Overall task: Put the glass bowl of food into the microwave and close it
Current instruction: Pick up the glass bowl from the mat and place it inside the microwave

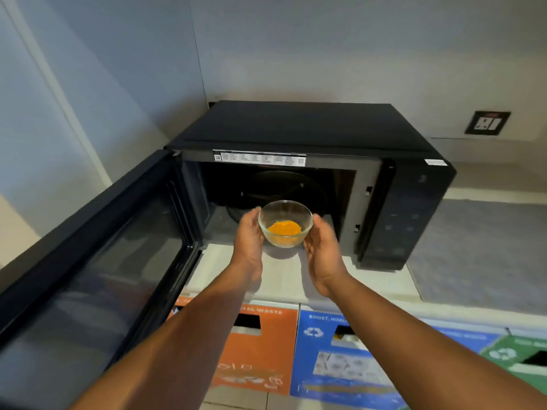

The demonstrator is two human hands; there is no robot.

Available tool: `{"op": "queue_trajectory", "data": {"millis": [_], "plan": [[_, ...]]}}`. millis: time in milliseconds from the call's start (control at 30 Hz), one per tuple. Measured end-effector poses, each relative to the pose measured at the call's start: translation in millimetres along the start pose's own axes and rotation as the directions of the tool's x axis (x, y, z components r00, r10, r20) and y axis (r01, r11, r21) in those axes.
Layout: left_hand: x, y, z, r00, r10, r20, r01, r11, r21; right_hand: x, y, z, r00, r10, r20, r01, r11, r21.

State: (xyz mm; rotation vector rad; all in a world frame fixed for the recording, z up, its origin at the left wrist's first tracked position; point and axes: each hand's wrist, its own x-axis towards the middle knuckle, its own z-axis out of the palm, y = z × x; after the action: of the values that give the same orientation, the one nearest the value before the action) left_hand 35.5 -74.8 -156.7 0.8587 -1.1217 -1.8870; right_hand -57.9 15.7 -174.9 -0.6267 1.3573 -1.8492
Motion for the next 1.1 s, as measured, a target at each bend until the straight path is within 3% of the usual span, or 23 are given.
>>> {"op": "queue_trajectory", "data": {"millis": [567,800,1100], "plan": [[180,-13,-10,0.996,0.075,-0.05,-0.077,0.997,-0.033,173,21,4,0.994,-0.001,0.107,0.002,1.0,-0.014],[198,-18,-10,1.0,0.025,-0.01,-0.025,0.997,-0.07,186,23,6,0.997,0.034,0.071,-0.03,0.998,-0.049],[189,-10,-3,0.996,0.026,-0.08,-0.028,0.999,-0.027,195,22,7,0.996,0.054,0.075,-0.051,0.998,-0.044]]}}
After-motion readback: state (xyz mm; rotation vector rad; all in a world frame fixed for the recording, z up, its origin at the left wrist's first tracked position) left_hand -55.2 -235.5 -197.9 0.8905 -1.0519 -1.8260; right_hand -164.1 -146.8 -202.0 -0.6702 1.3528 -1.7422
